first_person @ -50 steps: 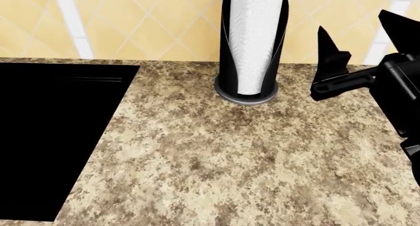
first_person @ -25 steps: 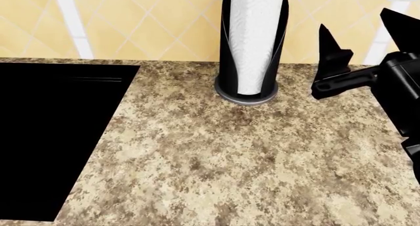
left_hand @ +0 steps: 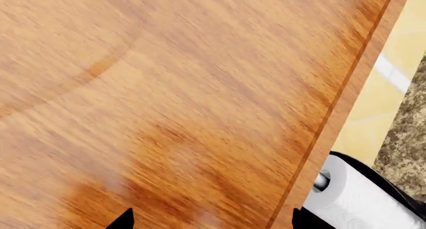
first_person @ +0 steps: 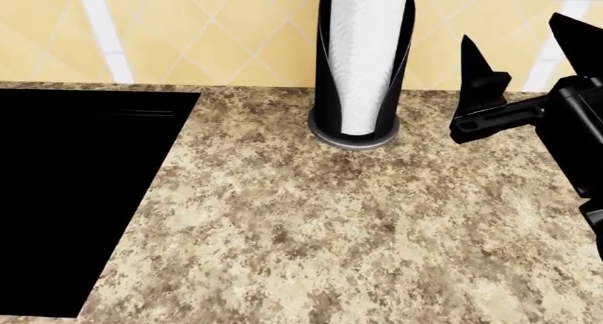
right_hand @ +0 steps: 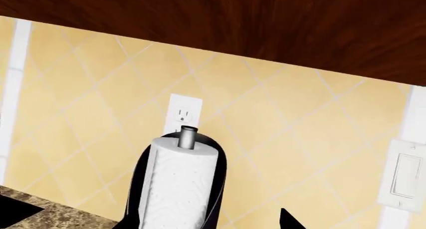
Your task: Pick the pickle, bell pepper from the counter and place them in the cabinet. Then close the cabinet.
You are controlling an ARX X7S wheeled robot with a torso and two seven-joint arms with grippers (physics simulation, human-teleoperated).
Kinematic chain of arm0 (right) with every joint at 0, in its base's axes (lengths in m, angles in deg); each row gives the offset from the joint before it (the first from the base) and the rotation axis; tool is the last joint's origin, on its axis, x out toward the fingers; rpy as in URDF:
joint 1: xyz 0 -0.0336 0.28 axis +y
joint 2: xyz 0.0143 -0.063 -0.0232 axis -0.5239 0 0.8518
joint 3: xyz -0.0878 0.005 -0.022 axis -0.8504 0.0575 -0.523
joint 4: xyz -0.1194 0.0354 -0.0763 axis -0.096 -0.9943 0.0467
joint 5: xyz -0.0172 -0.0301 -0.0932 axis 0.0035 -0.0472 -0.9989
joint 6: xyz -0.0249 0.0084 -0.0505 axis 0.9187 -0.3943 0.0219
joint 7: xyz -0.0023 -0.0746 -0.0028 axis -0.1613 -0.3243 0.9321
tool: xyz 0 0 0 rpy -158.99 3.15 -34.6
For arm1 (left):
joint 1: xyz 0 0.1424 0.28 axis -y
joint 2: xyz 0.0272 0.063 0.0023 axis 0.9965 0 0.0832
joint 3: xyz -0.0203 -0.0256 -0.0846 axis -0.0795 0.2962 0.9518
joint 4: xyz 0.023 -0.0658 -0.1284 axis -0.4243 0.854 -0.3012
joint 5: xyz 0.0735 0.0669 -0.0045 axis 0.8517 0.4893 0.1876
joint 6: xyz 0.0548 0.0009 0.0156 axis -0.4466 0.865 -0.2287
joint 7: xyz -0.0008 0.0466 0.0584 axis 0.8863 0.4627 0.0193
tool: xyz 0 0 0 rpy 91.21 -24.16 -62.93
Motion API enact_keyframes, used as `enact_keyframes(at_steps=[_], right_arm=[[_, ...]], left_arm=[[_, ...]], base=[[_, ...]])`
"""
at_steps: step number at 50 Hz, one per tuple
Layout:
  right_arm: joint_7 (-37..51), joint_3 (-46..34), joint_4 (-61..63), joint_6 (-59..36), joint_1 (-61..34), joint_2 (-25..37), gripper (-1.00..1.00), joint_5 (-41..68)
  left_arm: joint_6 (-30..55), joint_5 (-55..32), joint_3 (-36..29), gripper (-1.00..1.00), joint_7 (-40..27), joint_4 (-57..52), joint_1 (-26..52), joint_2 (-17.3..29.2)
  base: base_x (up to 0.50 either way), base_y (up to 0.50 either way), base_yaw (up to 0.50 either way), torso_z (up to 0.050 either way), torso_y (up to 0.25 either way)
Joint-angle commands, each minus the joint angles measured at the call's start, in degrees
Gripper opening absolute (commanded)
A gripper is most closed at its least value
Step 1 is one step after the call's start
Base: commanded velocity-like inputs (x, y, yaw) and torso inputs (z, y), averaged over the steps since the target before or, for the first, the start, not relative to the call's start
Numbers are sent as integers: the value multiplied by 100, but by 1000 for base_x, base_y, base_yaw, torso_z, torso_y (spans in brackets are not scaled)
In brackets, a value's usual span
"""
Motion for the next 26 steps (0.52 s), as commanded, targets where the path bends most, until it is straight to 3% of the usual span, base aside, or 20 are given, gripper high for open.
enact_keyframes(at_steps=[1,13,14,15,21,26], right_arm=[[6,42,37,75,70,54,100,-20],[39,46,93,2,28,54,100,49],[32,43,91,6,39,54,100,41],[24,37,91,10,53,55,100,31],[-20,32,91,35,109,74,100,5],[-27,46,109,53,140,105,100,14]], left_arm=[[514,-827,-99,100,334,962,2,-165],[514,-827,-99,100,334,962,2,-165],[948,-1687,-958,100,-525,1471,2,-165],[948,-2430,-1106,100,-970,1489,2,-165],[881,-2505,-609,100,-883,1566,2,-165],[799,-2464,232,100,-691,1511,2,-165]], base=[[0,0,0,0,250],[6,-1,-3,0,250],[13,1,-4,0,250],[0,-4,-5,0,250],[15,-5,-9,0,250],[13,-5,-11,0,250]])
